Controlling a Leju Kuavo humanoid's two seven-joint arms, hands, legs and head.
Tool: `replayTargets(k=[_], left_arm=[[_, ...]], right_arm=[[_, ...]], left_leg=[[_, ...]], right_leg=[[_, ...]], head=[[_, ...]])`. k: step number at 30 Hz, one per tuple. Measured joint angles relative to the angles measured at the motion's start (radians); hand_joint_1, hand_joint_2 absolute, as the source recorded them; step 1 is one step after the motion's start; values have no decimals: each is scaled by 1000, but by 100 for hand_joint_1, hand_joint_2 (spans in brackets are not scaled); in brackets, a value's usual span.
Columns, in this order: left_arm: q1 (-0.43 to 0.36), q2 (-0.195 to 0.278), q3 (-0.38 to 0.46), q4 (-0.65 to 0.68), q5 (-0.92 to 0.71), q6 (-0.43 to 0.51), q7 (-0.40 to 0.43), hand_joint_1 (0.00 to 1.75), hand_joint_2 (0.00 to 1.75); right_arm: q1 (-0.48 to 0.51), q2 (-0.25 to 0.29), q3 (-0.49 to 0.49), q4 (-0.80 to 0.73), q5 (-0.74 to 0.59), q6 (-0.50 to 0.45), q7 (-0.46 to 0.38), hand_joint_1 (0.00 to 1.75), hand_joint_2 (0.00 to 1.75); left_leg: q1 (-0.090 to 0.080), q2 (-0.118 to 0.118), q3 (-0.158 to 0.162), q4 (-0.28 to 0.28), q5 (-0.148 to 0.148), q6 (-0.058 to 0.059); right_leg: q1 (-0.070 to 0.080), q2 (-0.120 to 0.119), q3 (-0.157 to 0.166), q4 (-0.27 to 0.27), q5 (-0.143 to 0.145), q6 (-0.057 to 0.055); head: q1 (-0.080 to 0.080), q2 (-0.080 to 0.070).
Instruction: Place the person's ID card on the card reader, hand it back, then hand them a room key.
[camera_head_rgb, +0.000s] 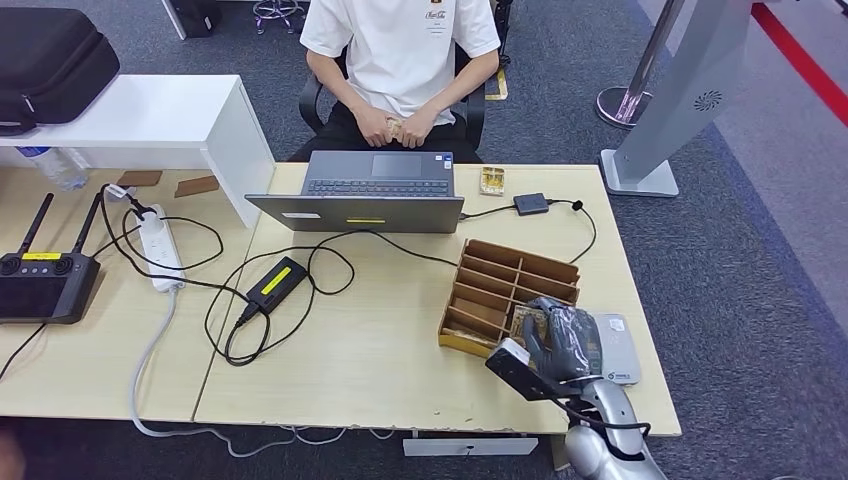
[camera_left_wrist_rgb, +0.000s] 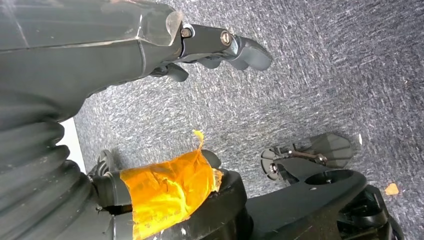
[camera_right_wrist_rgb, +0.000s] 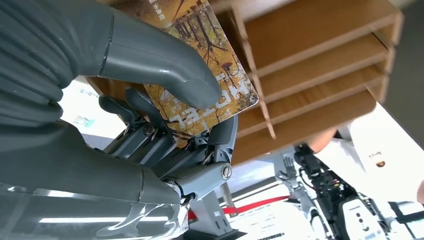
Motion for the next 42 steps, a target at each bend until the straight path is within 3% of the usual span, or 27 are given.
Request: replayTargets(k=[14,20,29,38,42], left_arm=[[0,1,0,0,-12,-13,0,0,175],[1,1,0,0,-22,-18,0,0,175],[-1,0,0,0,-62,-34,6,0,175],[-6,0,-7,0,-101,-45,18,0,175],[-8,0,-16,0,-105,-52,22,0,175]], right_arm=[[-208,-61,-13,-39,-218,224,-22,175,175],[-302,-69,-9,-19,-243,249,-14,175,175],[-652,-50,66,210,-79,190,106,175,175],[-843,22,161,470,148,112,235,175,175],[-887,56,198,557,188,88,262,175,175]], left_leg=[[0,0,0,0,1,-1],[0,0,-1,0,1,0],[0,0,-1,1,3,-1],[0,0,-1,1,3,-2],[0,-1,-1,1,3,-2]], right_leg=[[0,0,0,0,0,0],[0,0,0,1,1,0],[0,1,-1,1,2,0],[1,1,-1,1,3,0],[1,1,-1,1,3,0]], head=[[0,0],[0,0],[0,0],[0,0],[0,0]])
